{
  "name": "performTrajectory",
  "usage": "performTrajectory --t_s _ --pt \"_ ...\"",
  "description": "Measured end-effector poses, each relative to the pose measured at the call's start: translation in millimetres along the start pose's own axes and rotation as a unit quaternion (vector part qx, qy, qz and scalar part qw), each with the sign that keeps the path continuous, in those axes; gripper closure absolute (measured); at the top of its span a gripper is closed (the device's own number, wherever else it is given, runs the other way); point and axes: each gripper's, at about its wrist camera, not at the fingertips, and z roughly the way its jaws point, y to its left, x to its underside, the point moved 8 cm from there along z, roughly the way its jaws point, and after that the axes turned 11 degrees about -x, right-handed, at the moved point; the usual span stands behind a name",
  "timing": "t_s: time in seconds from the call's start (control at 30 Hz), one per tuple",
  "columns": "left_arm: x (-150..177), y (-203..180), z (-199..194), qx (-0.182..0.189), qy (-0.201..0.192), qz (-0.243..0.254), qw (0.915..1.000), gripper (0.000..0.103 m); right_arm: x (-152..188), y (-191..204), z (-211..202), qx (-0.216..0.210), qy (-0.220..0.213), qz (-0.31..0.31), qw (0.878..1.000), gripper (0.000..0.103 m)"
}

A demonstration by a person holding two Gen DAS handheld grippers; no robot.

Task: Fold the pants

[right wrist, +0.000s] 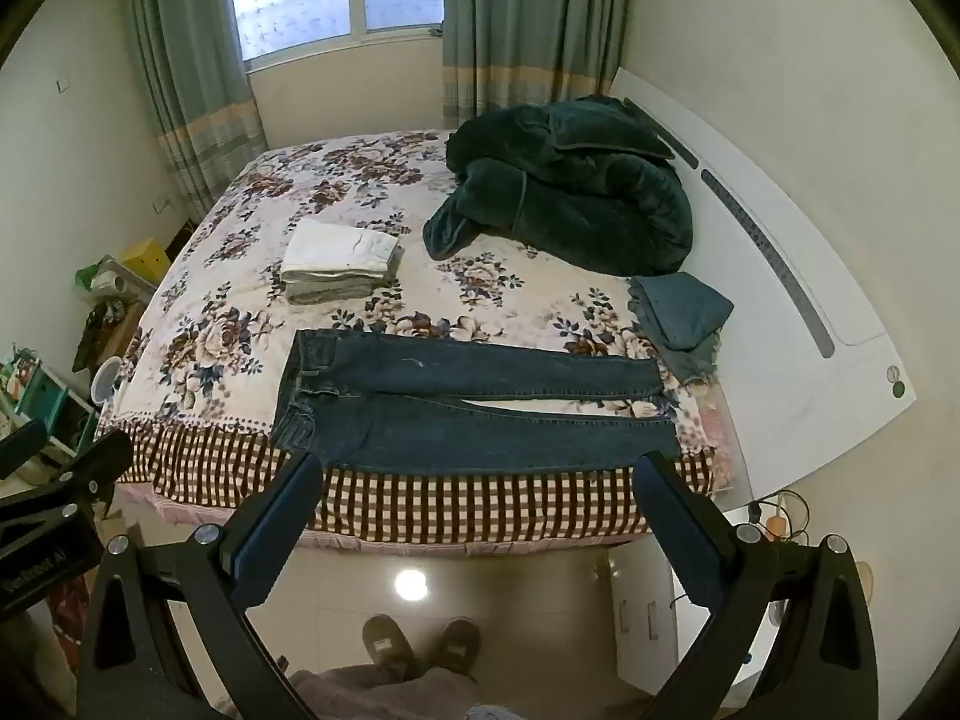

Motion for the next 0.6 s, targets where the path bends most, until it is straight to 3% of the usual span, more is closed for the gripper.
performTrajectory --t_s 0.6 --pt "-9 -9 -14 0.003 -0.009 0.002 0.9999 0.000 0 6 -10 -0.006 0.001 0.002 1.000 0.000"
